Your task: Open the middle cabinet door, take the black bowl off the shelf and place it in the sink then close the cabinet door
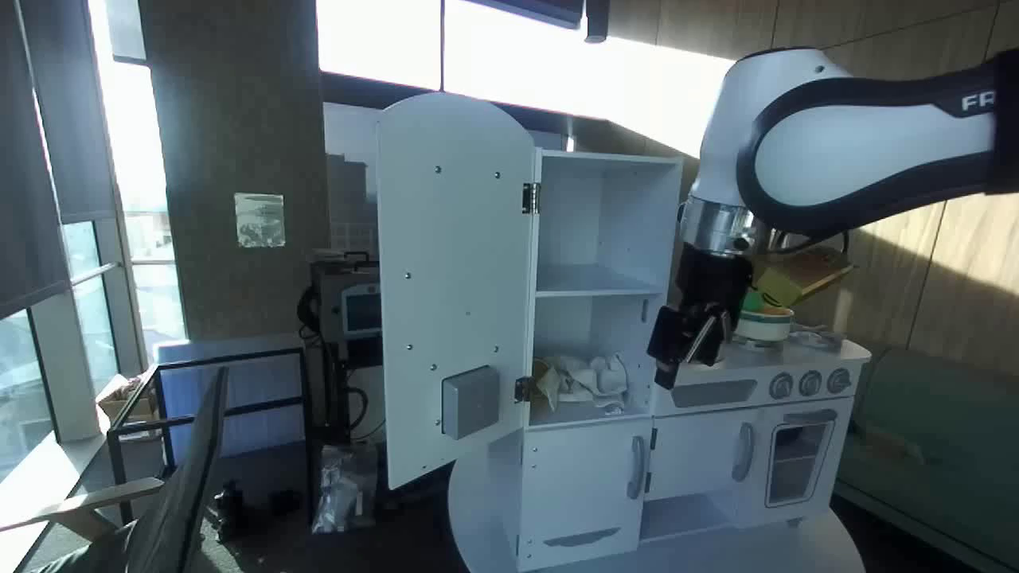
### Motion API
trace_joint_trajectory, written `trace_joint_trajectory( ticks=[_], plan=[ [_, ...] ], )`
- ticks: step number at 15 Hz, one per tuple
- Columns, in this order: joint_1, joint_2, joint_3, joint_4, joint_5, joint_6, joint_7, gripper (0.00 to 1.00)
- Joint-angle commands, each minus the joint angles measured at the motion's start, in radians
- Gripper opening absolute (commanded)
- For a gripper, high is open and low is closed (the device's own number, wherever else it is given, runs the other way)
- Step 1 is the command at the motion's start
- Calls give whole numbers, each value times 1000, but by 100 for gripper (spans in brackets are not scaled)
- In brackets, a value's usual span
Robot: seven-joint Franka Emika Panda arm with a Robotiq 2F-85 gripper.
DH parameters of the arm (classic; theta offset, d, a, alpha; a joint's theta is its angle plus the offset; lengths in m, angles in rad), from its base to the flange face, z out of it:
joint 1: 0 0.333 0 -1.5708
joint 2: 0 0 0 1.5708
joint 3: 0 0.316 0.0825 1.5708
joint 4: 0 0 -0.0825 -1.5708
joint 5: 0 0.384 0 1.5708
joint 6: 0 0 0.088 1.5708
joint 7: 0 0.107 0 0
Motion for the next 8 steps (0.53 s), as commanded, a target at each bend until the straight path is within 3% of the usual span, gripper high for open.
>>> trace_joint_trajectory(
  ticks=[1, 8],
  plan=[
    [15, 2, -11, 6, -9, -1, 8, 100],
    [15, -4, -11, 15, -9, -1, 8, 100]
  ],
)
